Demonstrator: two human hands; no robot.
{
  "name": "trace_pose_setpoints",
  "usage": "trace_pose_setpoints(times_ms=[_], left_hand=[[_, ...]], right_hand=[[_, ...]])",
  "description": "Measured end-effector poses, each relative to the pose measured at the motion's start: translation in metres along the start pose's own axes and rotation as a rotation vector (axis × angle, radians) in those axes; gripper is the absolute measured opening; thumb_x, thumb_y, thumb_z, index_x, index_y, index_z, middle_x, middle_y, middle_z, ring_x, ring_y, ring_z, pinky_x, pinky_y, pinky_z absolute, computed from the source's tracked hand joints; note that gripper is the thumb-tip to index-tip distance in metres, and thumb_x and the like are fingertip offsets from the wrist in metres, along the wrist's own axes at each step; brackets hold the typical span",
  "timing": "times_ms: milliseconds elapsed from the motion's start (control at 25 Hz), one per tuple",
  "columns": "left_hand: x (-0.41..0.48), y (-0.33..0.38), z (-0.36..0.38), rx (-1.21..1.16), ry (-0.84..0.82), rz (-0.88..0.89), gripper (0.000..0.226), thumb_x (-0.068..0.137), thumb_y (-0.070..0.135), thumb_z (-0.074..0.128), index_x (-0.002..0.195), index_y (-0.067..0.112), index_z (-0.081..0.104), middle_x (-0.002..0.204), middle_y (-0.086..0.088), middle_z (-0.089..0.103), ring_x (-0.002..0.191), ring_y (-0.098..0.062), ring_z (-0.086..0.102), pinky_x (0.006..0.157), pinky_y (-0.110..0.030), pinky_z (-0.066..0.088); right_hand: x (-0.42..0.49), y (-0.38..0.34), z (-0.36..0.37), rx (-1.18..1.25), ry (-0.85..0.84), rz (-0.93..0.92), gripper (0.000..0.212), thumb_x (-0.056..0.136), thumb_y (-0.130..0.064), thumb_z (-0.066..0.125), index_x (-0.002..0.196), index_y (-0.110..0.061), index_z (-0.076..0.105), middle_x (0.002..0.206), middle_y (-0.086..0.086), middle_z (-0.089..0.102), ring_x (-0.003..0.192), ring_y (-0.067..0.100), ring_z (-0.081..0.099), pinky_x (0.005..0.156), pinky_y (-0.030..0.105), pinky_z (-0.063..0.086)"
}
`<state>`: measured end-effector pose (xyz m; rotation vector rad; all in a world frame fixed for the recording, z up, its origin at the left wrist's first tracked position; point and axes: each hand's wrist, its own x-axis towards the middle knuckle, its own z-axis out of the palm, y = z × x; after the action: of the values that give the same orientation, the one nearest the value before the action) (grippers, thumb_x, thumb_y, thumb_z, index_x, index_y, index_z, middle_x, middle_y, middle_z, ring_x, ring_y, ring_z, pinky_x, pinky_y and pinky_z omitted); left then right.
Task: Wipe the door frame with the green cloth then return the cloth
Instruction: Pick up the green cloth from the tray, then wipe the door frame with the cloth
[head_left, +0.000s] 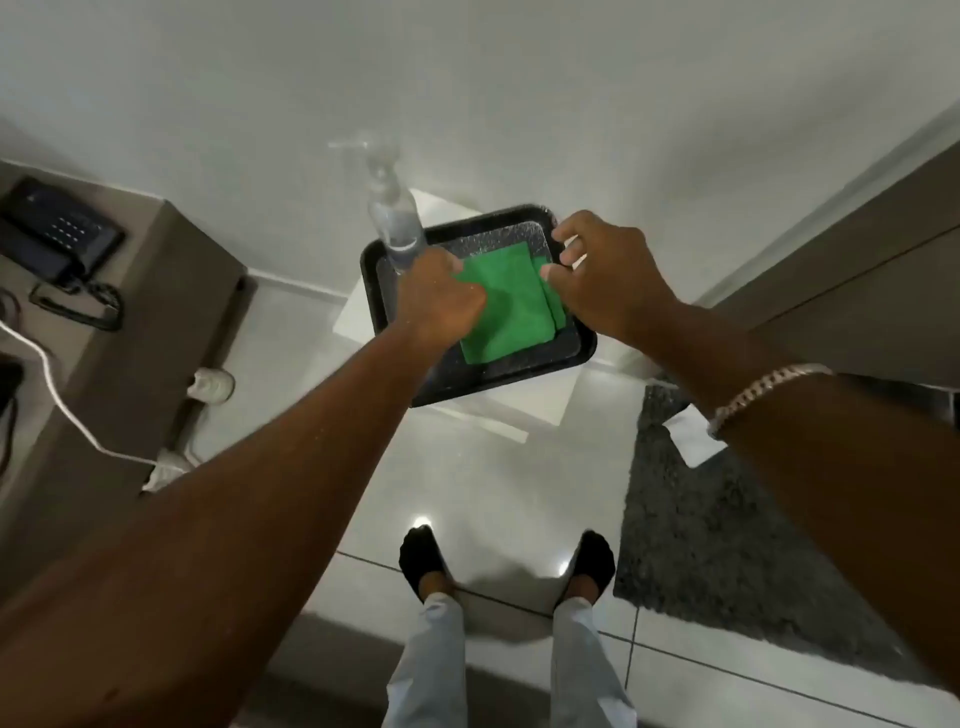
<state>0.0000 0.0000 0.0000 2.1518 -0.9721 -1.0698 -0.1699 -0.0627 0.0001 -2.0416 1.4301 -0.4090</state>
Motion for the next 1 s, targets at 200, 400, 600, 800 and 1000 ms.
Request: trace_pose_setpoints(times_ms=[200,400,600,800,1000], left_hand=[[0.010,-0.015,0.035,-0.216,0.128,-0.118,0.028,0.079,0.005,0.062,0.104,0.012,0.049,0.091,-0.001,0.056,0.082,-0.016,0.057,0.064,-0.031,0.050],[0.010,-0.012,0.038,-0.626,0.075,-0.274,0.030,0.076,-0.005,0.071,0.097,0.012,0.059,0.094,-0.007,0.068,0.082,-0.021,0.068,0.064,-0.033,0.057],[-0.008,0.020,0.015,-0.777,-0.077,-0.215,0.036,0.075,-0.013,0.071,0.106,0.005,0.068,0.094,-0.007,0.076,0.069,-0.017,0.076,0.056,-0.033,0.062],[-0.047,0.094,-0.021,-0.860,-0.274,0.103,0.047,0.076,-0.017,0.064,0.120,0.000,0.063,0.109,-0.014,0.075,0.097,-0.031,0.074,0.077,-0.045,0.064],[-0.101,0.204,-0.035,-0.855,-0.411,0.395,0.049,0.071,-0.008,0.069,0.115,0.011,0.062,0.112,-0.017,0.074,0.108,-0.041,0.069,0.082,-0.054,0.061]], right_hand=[[0.006,0.015,0.041,-0.034,-0.018,0.085,0.032,0.086,-0.034,0.072,0.106,-0.010,0.061,0.090,0.004,0.063,0.089,0.028,0.064,0.081,0.038,0.052],[0.008,0.013,0.051,0.125,0.000,0.224,0.043,0.082,-0.023,0.075,0.120,-0.016,0.056,0.102,0.009,0.068,0.096,0.029,0.065,0.086,0.039,0.055],[-0.003,0.003,0.017,0.454,0.094,0.298,0.048,0.082,-0.014,0.078,0.125,-0.019,0.057,0.087,-0.003,0.068,0.088,0.016,0.064,0.072,0.015,0.050],[-0.024,-0.027,-0.091,0.784,0.219,0.258,0.050,0.077,-0.006,0.082,0.121,-0.016,0.061,0.090,0.001,0.069,0.078,0.013,0.067,0.060,0.016,0.057],[-0.055,-0.060,-0.219,0.751,0.458,0.066,0.048,0.076,-0.012,0.084,0.118,-0.015,0.060,0.111,0.002,0.066,0.093,0.017,0.063,0.073,0.017,0.056]])
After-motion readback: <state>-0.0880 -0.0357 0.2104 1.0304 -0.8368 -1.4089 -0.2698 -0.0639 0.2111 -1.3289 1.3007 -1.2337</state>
